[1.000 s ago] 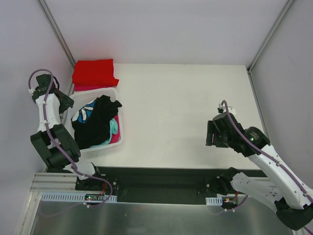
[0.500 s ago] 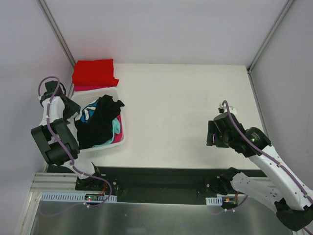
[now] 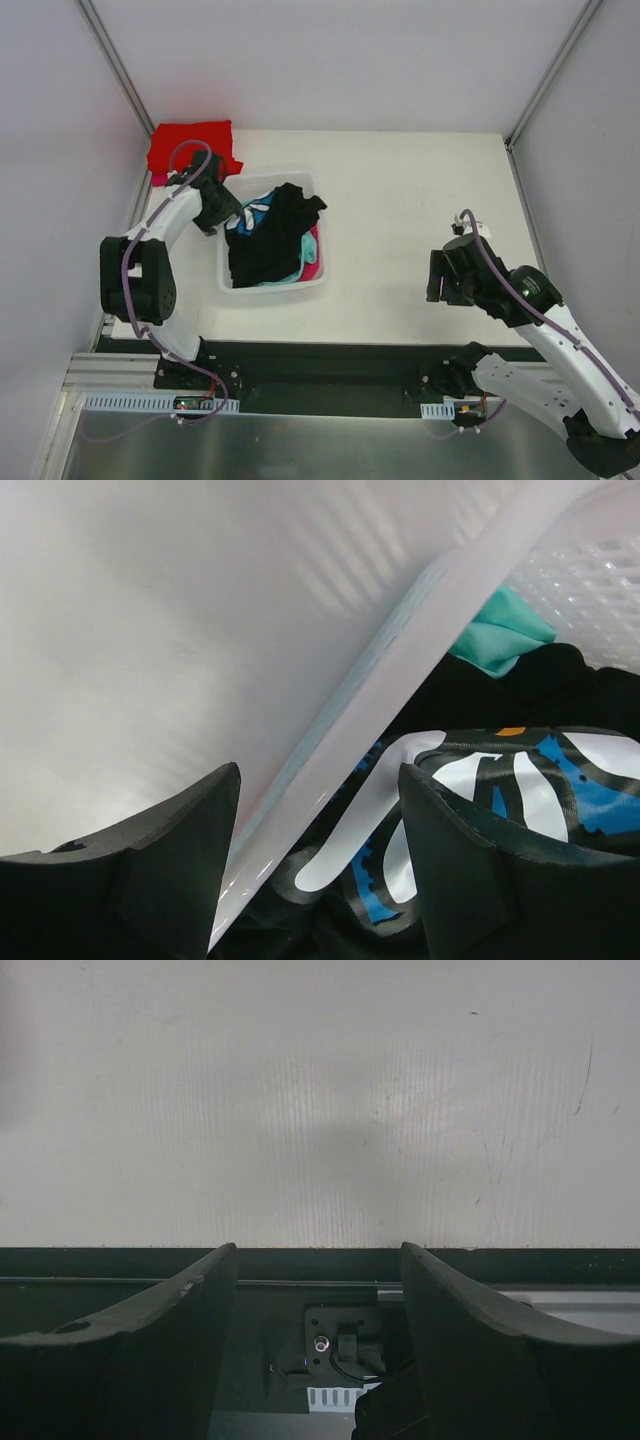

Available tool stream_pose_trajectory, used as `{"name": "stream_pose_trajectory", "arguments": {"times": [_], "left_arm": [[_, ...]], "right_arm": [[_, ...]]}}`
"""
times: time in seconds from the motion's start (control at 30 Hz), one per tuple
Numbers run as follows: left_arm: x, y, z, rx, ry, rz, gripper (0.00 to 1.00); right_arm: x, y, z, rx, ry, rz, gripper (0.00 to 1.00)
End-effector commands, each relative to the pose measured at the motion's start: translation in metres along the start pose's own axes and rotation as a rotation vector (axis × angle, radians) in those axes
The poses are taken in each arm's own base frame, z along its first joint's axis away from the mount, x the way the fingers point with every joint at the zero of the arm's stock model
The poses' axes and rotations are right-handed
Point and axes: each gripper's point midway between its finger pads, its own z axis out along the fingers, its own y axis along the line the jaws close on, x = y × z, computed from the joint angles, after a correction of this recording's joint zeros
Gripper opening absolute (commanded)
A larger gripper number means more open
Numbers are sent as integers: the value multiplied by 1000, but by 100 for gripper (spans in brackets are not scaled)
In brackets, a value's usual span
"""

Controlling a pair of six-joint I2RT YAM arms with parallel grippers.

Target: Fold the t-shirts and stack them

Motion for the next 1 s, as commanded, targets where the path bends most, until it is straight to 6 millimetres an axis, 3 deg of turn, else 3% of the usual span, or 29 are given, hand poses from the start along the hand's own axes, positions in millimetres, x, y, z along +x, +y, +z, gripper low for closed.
{"name": "stream_pose_trajectory", "arguments": {"times": [0.0,0.03,0.1,0.13,0.17,0.2,0.23,0.27,0.3,0.33,0.37,0.43,0.5,0.57,0.63,0.8,0.83,0.87,0.9,0.93,0.97], "left_arm": [[29,-72,1,72,3,-26,64],[30,-92,-4,104,-4,-20,64],[51,-119,7,111,24,7,64],[63,-151,-5,171,20,46,64],[76,-163,6,163,39,73,63],[83,-178,6,184,40,93,64],[96,-211,-10,250,28,136,63],[110,-220,2,240,37,166,63],[119,-232,0,256,33,199,63],[119,-257,-13,313,13,214,63],[142,-265,-4,309,34,266,63],[151,-288,-13,370,39,318,63],[180,-297,-11,413,113,393,63],[191,-308,-19,468,138,453,63],[198,-303,-28,483,124,543,62],[175,-296,-88,605,25,755,64],[174,-287,-92,603,18,794,64],[162,-284,-118,639,-27,810,65],[156,-276,-127,641,-55,847,66],[149,-258,-122,583,-74,856,67],[135,-248,-145,599,-119,845,67]], "right_arm": [[-2,-3,-17,-27,-22,28,69],[-2,-3,-19,-36,-25,32,69],[-1,-1,-21,-50,-23,39,69],[0,-1,-22,-56,-23,38,69],[1,-3,-23,-51,-26,37,69],[1,-5,-23,-42,-28,34,69],[1,-7,-23,-36,-29,33,69],[2,-9,-24,-31,-30,31,69],[2,-10,-25,-29,-32,27,69],[2,-11,-26,-27,-33,28,69],[2,-11,-27,-29,-35,29,69],[3,-12,-27,-33,-36,32,70],[3,-11,-27,-39,-37,31,69],[4,-10,-24,-38,-34,28,69],[5,-8,-20,-43,-25,13,70],[5,13,-11,-129,-9,-19,70],[4,18,-9,-143,-1,-26,70],[1,22,-8,-158,-12,-32,70],[2,27,-7,-179,2,-40,70],[1,31,-5,-192,7,-49,70],[-2,37,-1,-203,11,-62,70]]}}
